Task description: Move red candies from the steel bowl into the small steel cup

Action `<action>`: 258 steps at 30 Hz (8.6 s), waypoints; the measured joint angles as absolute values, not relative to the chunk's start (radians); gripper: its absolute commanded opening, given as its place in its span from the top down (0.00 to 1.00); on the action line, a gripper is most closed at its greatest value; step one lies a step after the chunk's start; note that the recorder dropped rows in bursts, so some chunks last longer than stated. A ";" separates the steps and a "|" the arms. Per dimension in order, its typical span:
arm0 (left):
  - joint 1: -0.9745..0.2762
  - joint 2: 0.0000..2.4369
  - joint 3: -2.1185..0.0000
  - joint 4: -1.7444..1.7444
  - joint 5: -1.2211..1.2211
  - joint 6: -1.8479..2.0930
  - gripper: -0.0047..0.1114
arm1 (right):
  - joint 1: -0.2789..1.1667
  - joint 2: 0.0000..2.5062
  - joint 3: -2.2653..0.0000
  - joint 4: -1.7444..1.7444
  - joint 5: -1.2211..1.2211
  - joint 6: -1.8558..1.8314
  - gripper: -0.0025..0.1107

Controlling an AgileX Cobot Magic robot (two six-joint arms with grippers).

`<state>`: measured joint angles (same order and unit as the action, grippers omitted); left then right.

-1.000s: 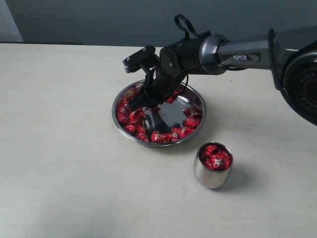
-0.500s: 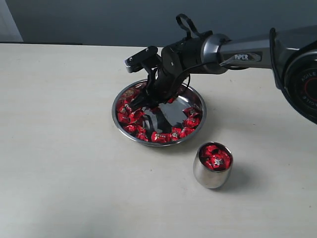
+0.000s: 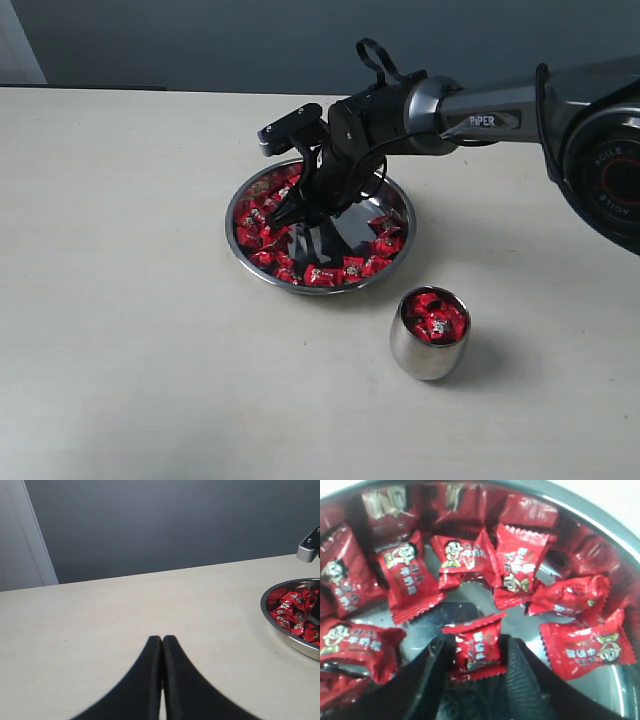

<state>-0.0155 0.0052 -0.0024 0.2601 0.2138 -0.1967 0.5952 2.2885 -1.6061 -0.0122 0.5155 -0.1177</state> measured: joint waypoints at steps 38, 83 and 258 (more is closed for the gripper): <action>-0.015 0.005 -0.002 0.260 0.214 -0.197 0.96 | 0.595 1.664 -1.157 0.036 0.672 -0.034 0.98; -0.015 0.005 -0.002 0.260 0.214 -0.197 0.96 | 0.595 1.301 -0.706 0.161 0.342 -0.049 0.78; -0.015 0.005 -0.002 0.260 0.214 -0.197 0.96 | 0.593 1.243 -0.615 0.142 0.100 -0.025 0.75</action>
